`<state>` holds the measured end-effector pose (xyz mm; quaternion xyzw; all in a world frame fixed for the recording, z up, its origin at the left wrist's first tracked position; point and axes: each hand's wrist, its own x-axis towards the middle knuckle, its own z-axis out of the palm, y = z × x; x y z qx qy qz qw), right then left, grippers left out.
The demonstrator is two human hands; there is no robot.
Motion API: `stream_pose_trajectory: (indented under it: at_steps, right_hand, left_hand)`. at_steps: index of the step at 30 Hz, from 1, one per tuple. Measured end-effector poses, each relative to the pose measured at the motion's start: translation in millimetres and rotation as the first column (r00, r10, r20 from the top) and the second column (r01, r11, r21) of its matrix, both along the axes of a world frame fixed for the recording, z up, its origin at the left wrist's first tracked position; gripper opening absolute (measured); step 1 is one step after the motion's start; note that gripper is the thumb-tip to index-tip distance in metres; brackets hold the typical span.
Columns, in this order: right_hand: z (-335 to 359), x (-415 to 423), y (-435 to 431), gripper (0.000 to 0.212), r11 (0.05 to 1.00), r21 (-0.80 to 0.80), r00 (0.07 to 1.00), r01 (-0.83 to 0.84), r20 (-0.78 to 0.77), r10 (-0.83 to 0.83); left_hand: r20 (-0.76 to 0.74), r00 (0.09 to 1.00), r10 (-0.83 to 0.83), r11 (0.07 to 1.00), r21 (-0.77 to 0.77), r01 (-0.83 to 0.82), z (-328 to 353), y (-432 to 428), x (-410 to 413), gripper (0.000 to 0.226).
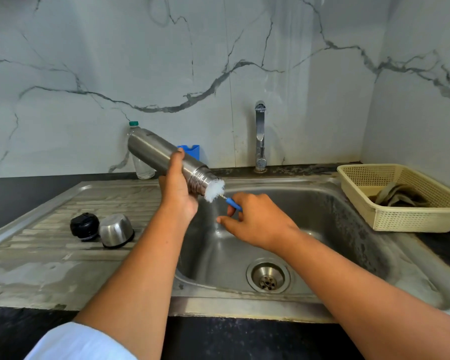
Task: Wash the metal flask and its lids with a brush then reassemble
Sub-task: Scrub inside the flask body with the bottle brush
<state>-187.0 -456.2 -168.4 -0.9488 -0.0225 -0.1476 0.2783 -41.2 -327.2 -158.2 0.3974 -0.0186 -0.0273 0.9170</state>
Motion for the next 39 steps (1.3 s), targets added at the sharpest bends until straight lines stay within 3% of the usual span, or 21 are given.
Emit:
stream_pose_trajectory:
  at_steps: [3,6,9,13,18,21,24,26,28,32,36,39]
  right_hand:
    - [-1.1,4.9,8.9,0.031,0.997,0.079,0.999,-0.023,-0.022,0.025]
    - [-0.1,4.3,6.6,0.028,0.983,0.182,1.000,-0.025,-0.006,0.026]
    - [0.7,0.2,-2.6,0.025,0.989,0.140,0.999,-0.048,-0.020,0.051]
    - [-0.3,5.0,2.0,0.025,0.989,0.148,0.999,-0.024,-0.026,0.029]
    - [4.3,-3.2,-9.0,0.023,0.994,0.087,0.998,-0.063,-0.020,0.065]
    - [3.2,1.6,1.1,0.018,0.995,0.095,0.999,-0.031,-0.010,0.032]
    - [3.1,5.8,1.0,0.006,0.990,0.129,0.997,0.058,0.041,-0.064]
    - [3.5,4.9,-7.3,0.010,0.986,0.074,0.983,0.152,0.094,-0.158]
    - [2.1,3.8,-13.7,0.018,0.969,-0.019,0.959,0.248,0.144,-0.242]
    - [-0.7,4.4,-17.4,0.027,0.920,-0.178,0.927,0.348,0.210,-0.310]
    - [1.3,1.5,-9.4,0.028,0.942,-0.182,0.946,0.282,0.214,-0.242]
    - [2.4,-1.1,7.7,0.030,0.968,-0.197,0.976,0.157,0.179,-0.122]
  left_hand:
    - [0.040,0.995,-0.094,0.993,0.070,0.091,-7.4,-5.3,-11.1,0.091]
    - [0.105,0.981,-0.163,0.986,0.040,0.159,0.0,-3.4,-10.6,0.072]
    - [0.107,0.985,-0.133,0.990,-0.038,0.138,5.5,3.4,-6.2,0.059]
    - [0.086,0.977,-0.193,0.978,0.103,0.184,-6.8,-14.8,-20.4,0.059]
    - [0.085,0.986,-0.141,0.989,-0.041,0.144,3.8,0.3,-12.5,0.059]
    - [0.083,0.968,-0.237,0.970,0.079,0.231,-7.0,-10.8,-23.9,0.064]
    - [0.104,0.968,-0.229,0.959,0.196,0.206,0.3,-11.3,-28.2,0.063]
    - [0.081,0.980,-0.184,0.938,0.312,0.150,4.0,-12.5,-30.5,0.069]
    - [0.034,0.990,-0.138,0.930,0.349,0.117,2.5,-19.1,-33.2,0.059]
    - [-0.052,0.990,-0.129,0.971,0.198,0.136,7.3,-27.3,-38.9,0.038]
    - [-0.038,0.974,-0.221,0.975,-0.009,0.221,12.2,-23.4,-41.5,0.061]
    - [-0.043,0.987,-0.156,0.984,-0.095,0.151,10.9,-16.5,-36.7,0.078]
